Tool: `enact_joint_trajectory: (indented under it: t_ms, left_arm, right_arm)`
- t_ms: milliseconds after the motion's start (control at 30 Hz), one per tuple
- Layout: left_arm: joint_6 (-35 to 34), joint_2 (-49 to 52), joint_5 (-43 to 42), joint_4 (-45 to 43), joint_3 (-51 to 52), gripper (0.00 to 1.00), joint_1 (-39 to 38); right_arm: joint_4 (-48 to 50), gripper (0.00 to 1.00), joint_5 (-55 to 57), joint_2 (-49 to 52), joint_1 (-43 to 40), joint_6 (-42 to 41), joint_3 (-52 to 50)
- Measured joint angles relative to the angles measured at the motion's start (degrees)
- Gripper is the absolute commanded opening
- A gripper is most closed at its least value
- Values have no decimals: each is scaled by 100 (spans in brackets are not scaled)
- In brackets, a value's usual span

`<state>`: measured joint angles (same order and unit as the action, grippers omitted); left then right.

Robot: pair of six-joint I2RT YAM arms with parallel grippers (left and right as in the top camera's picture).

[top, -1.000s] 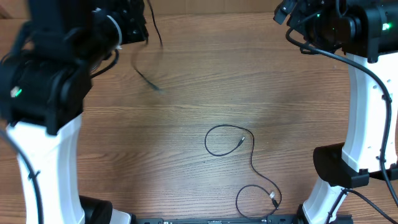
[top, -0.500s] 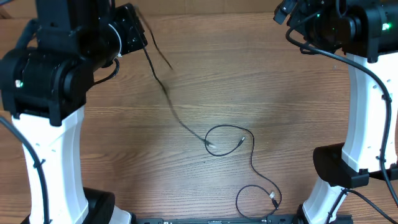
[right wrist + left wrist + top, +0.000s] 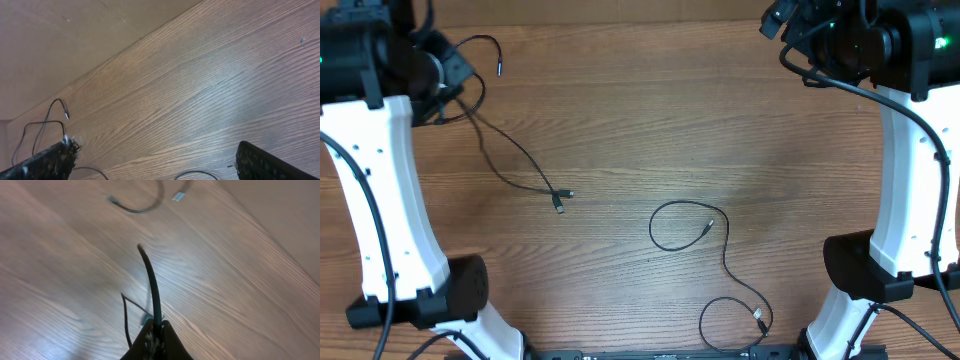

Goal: Untangle cables

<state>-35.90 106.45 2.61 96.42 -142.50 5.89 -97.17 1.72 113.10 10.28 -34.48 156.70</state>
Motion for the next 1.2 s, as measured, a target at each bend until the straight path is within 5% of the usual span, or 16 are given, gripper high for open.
enact_joint_trajectory:
  t_ms: [567, 1000, 1033, 1167, 1200]
  left_arm:
    - [-39, 1528, 1213, -577, 160, 4, 2059]
    - [699, 2350, 1121, -2507, 201, 5, 3510]
    - [750, 2356, 1016, -2629, 201, 9, 3582]
    - [901, 2409, 531, -3018, 201, 55, 3807]
    - [929, 2439, 433, -3023, 201, 56, 3847]
  right_arm:
    - [2, 100, 0, 0, -2, -2, 0]
    - [0, 100, 0, 0, -2, 0, 0]
    - [0, 100, 0, 0, 0, 0, 0]
    - [-2, 100, 0, 0, 0, -2, 0]
    - [0, 100, 0, 0, 0, 0, 0]
